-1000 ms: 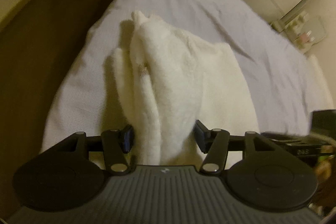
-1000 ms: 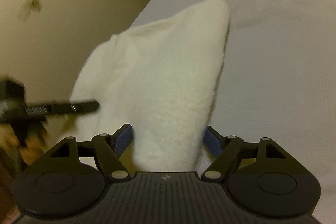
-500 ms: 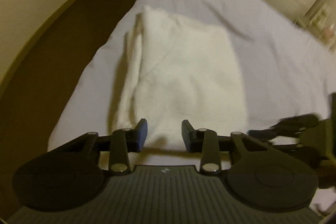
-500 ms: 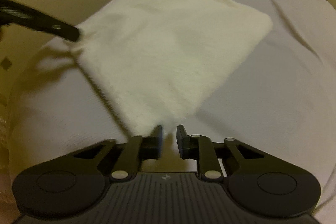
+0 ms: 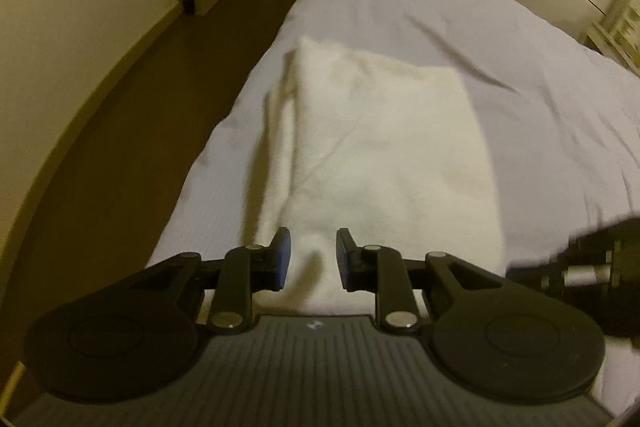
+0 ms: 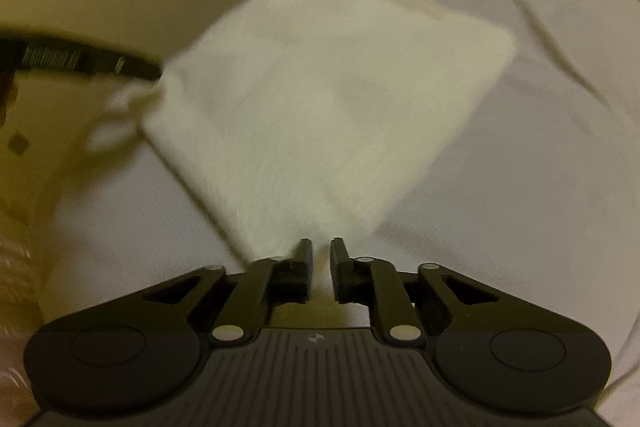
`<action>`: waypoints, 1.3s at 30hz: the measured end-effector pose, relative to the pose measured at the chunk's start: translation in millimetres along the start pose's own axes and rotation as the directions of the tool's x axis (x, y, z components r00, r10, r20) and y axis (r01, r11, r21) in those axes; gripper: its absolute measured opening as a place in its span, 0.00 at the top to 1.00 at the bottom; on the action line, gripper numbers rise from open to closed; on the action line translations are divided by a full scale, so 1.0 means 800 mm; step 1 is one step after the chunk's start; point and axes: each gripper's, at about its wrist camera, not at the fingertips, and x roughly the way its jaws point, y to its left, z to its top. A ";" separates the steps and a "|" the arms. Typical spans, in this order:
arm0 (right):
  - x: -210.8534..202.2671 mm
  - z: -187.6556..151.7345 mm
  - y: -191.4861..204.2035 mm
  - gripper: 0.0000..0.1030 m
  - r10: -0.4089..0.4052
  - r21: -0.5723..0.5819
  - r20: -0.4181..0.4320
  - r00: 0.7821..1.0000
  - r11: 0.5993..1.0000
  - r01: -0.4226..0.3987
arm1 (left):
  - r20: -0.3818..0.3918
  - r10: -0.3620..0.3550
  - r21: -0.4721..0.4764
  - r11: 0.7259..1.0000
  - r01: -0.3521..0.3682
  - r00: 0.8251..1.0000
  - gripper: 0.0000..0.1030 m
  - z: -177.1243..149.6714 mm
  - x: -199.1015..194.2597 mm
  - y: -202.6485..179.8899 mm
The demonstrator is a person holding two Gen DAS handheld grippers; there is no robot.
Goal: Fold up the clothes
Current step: 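Lower the bundle onto the duvet and open both grippers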
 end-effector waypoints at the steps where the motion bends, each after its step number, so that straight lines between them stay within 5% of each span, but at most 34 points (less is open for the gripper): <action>1: -0.005 0.003 -0.002 0.84 0.009 0.005 0.018 1.000 1.000 -0.010 | 0.000 -0.004 0.019 1.000 0.004 1.000 0.80 -0.004 -0.004 -0.003; 6: 0.026 0.003 0.017 0.84 0.060 -0.034 0.016 0.998 0.998 -0.059 | -0.076 0.061 0.111 0.992 -0.053 0.995 0.87 -0.025 0.041 0.002; 14: 0.072 -0.002 0.043 0.83 0.012 -0.109 -0.001 1.000 0.994 -0.012 | -0.080 0.109 0.224 0.971 -0.089 0.991 0.82 -0.024 0.093 0.007; 25: 0.027 -0.003 0.027 0.84 0.027 -0.073 0.037 0.999 0.997 -0.025 | -0.039 0.060 0.059 0.997 -0.058 0.997 0.82 -0.034 0.018 0.007; 30: 0.063 -0.004 0.021 0.83 0.023 -0.064 -0.010 1.000 0.998 -0.023 | -0.102 0.154 0.037 0.988 -0.151 0.983 0.79 -0.037 0.059 0.013; 32: 0.047 0.001 0.016 0.77 0.028 -0.040 0.003 1.000 0.999 -0.028 | -0.109 0.149 -0.028 0.988 -0.153 0.983 0.73 -0.026 0.055 0.017; 34: 0.027 0.003 0.008 0.36 0.028 -0.009 0.031 0.999 1.000 -0.027 | -0.103 0.168 -0.080 0.981 -0.176 0.980 0.74 -0.020 0.040 0.011; 39: -0.026 0.001 -0.010 0.18 0.028 0.073 0.069 0.997 0.997 -0.033 | -0.121 0.254 -0.185 0.944 -0.273 0.960 0.63 -0.019 -0.022 -0.027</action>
